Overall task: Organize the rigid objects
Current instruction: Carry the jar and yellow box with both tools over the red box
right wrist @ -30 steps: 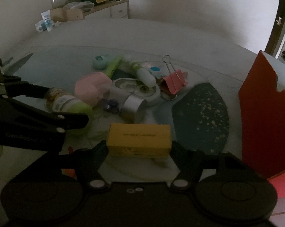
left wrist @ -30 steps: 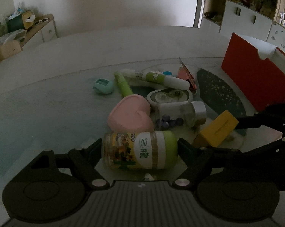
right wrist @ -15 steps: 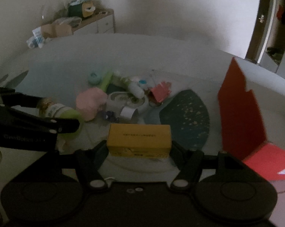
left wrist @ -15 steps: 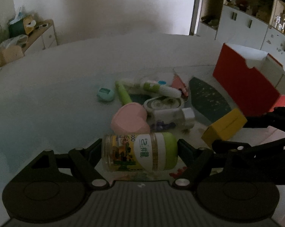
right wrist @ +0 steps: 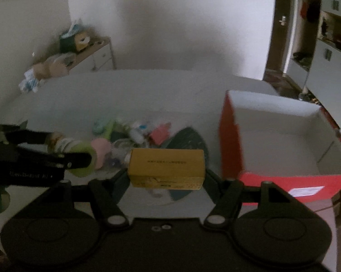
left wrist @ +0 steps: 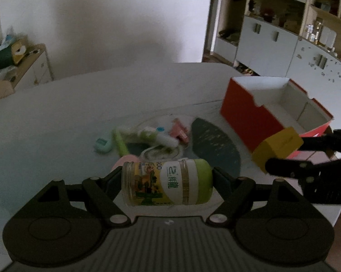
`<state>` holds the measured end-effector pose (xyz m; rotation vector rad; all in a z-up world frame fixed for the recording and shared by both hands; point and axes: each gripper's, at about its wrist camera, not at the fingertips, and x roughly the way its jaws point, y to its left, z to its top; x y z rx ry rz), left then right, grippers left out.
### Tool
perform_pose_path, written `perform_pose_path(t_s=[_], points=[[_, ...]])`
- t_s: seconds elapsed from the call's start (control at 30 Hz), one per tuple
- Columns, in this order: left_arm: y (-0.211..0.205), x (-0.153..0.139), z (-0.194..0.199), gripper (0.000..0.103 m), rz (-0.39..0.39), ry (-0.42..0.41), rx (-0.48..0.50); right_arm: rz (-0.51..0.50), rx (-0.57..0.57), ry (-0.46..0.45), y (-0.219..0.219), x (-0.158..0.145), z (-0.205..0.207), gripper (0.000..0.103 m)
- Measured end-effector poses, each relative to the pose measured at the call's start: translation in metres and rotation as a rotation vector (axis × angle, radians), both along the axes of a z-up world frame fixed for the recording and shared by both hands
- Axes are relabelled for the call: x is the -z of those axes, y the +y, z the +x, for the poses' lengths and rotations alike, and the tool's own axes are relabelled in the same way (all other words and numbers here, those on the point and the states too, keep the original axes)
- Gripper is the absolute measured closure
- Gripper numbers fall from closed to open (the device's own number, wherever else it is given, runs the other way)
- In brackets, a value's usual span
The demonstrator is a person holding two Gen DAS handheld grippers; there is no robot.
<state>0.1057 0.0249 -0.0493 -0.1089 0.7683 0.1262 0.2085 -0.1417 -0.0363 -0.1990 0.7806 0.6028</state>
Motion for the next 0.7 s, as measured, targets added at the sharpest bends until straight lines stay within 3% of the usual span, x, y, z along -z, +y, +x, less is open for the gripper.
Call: perform_pose_path(t_s=[0.3, 0.37, 0.5, 0.6, 0.7], points=[[-0.048, -0.025, 0.03, 0.027, 0.043, -0.056, 0.091, 0.016, 0.072, -0.04, -0.052, -0.017, 0.028, 0.034], [-0.059, -0.022, 0.042, 0.034, 0.084, -0.042, 0.11, 0.019, 0.087, -0.034, -0.066, -0.016, 0.036, 0.034], [-0.049, -0.011, 0.046, 0.034, 0.037, -0.001, 0.054, 0.03, 0.09, -0.018, -0.092, -0.015, 0.046, 0.034], [-0.045, 0.005, 0.036, 0.033, 0.075, 0.035, 0.026, 0.042, 0.094, -0.016, -0.105, -0.016, 0.051, 0.034], [-0.042, 0.024, 0.029, 0.03, 0.051, 0.075, 0.018, 0.06, 0.104, 0.001, -0.116, -0.014, 0.054, 0.034]])
